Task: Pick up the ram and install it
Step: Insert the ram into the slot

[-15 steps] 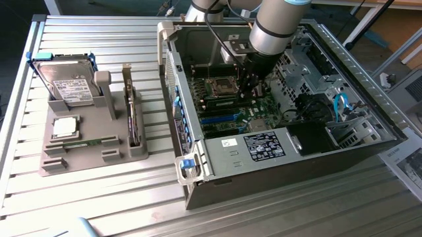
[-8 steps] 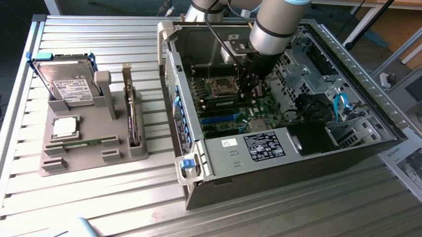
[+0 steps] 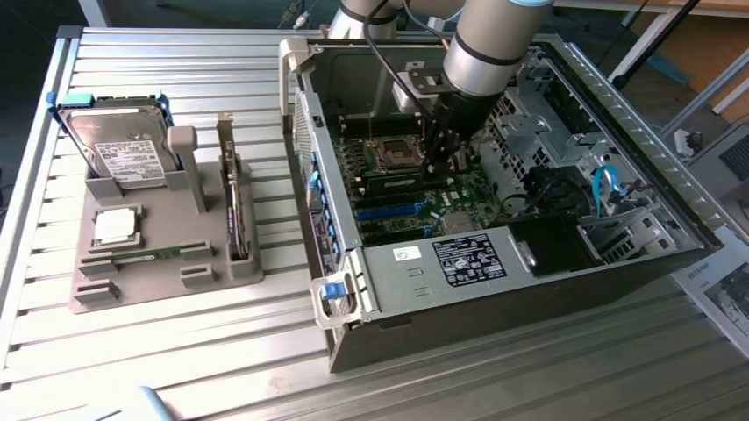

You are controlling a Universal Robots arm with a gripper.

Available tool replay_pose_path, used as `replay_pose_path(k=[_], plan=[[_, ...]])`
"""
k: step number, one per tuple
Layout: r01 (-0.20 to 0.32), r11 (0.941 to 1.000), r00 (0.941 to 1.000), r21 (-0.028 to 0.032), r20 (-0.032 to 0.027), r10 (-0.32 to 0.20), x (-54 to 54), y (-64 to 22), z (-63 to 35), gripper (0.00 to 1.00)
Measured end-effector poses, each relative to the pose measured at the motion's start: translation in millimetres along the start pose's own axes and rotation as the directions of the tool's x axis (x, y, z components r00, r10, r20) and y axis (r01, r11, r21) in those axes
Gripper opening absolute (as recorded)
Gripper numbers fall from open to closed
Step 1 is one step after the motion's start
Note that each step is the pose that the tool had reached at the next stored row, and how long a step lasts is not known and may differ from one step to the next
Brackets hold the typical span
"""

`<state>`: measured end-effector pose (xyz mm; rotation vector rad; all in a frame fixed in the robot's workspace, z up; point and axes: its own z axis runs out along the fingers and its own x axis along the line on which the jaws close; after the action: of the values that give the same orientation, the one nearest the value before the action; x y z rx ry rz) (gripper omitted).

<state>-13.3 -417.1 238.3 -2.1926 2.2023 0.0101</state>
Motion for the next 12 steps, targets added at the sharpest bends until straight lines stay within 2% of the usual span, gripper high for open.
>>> replay_pose_path(k=[12], plan=[[0.0,1.0,1.0,-0.0002,-0.0002,0.0,-0.1,-0.2,-2.2,0.12]])
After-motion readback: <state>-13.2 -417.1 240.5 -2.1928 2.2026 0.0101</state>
